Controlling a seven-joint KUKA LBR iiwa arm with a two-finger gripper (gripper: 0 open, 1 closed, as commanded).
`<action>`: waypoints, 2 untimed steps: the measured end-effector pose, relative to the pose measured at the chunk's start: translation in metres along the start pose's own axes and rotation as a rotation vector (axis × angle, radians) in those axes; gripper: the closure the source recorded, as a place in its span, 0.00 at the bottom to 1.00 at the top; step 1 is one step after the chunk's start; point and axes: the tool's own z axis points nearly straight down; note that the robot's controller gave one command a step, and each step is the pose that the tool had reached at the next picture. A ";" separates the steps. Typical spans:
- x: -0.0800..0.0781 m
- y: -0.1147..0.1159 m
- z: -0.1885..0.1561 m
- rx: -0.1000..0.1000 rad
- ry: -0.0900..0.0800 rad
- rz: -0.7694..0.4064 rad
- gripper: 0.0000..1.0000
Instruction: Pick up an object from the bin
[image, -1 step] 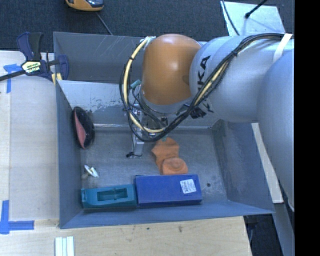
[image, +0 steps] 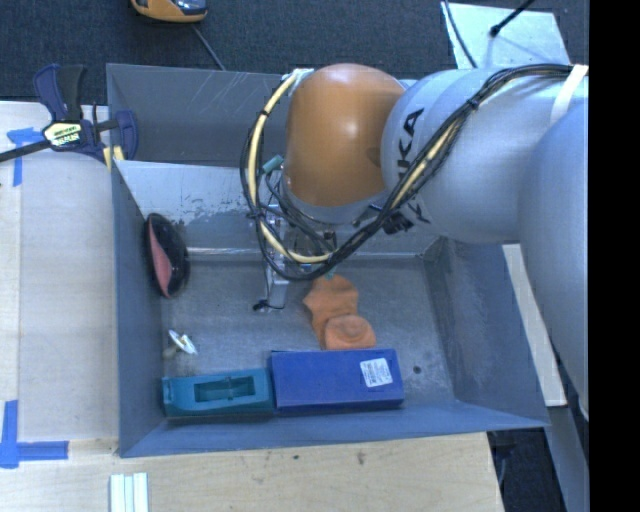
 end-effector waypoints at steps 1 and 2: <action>0.000 -0.041 0.016 -0.002 -0.002 -0.053 0.00; -0.002 -0.056 0.021 0.000 0.002 -0.057 0.00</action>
Offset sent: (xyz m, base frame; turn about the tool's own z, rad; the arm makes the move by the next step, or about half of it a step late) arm 0.0209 -0.0724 -0.0503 0.2355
